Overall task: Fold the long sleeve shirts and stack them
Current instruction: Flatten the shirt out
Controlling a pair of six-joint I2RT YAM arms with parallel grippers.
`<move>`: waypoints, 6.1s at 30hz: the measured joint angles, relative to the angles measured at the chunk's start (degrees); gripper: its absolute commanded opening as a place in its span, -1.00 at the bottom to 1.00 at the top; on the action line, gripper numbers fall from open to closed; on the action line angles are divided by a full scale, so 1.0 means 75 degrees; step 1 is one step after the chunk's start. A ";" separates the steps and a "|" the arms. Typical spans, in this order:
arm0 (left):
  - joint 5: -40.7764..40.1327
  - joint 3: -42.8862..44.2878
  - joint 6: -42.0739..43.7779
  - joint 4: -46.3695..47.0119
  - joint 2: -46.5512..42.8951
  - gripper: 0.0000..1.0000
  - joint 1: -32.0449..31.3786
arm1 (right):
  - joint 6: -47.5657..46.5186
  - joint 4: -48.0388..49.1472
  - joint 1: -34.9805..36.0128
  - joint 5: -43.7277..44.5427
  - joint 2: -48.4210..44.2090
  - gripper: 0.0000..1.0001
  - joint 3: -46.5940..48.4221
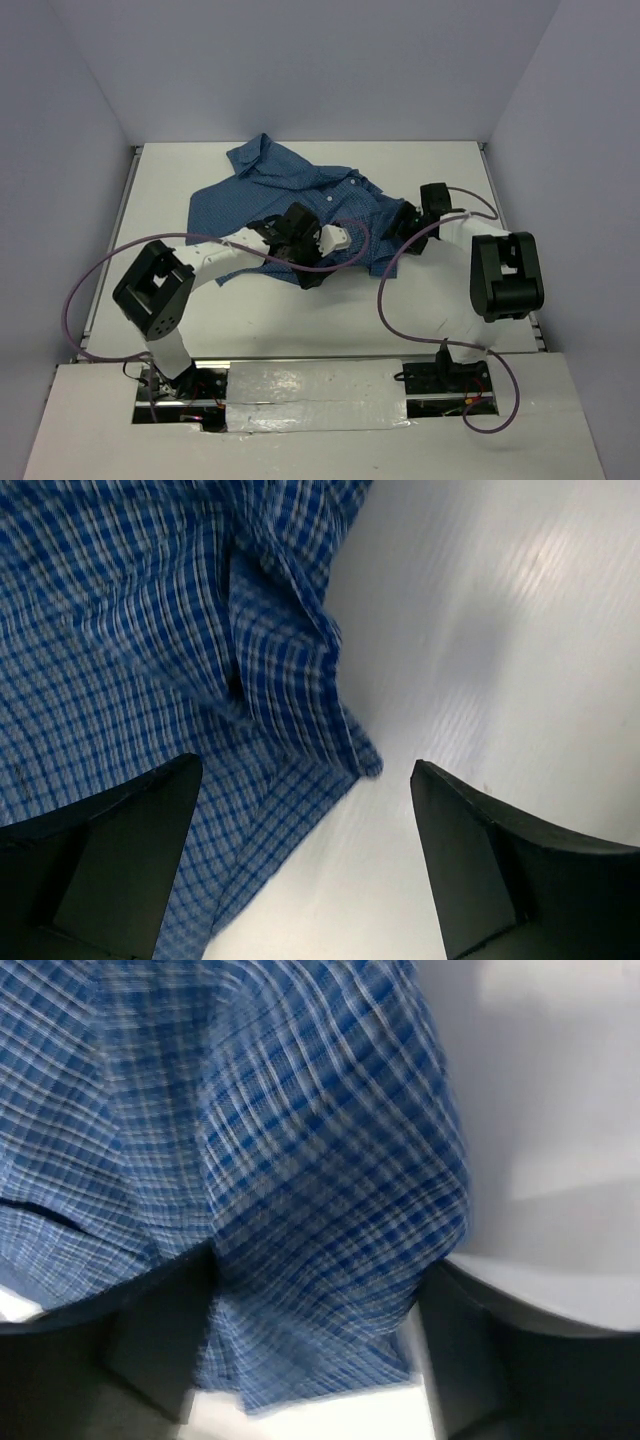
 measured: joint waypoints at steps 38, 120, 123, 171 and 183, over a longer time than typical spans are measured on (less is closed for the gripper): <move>-0.0761 0.6764 0.4820 -0.3366 -0.1268 -0.33 0.3045 | -0.2594 -0.1641 0.1542 -0.0189 -0.2559 -1.00 0.6443; -0.2495 0.5925 0.0055 -0.3177 0.1195 -1.00 0.3998 | -0.1201 -0.2078 -0.0775 -0.0796 0.2250 -1.00 0.8967; -0.2900 0.9326 0.0245 -0.2320 0.2320 -1.00 0.4500 | -0.0294 -0.1478 -0.1253 -0.1265 0.4042 -1.00 1.2493; -0.1072 -0.4240 0.5727 -0.2532 -0.6304 -1.00 0.4578 | -0.1017 -0.1119 -0.0321 0.0560 -0.4963 0.92 -0.1072; -0.1241 -0.4500 0.5027 -0.2355 -0.6621 -1.00 0.4578 | -0.1349 -0.1335 -0.1192 0.2192 -0.1352 0.79 -0.0793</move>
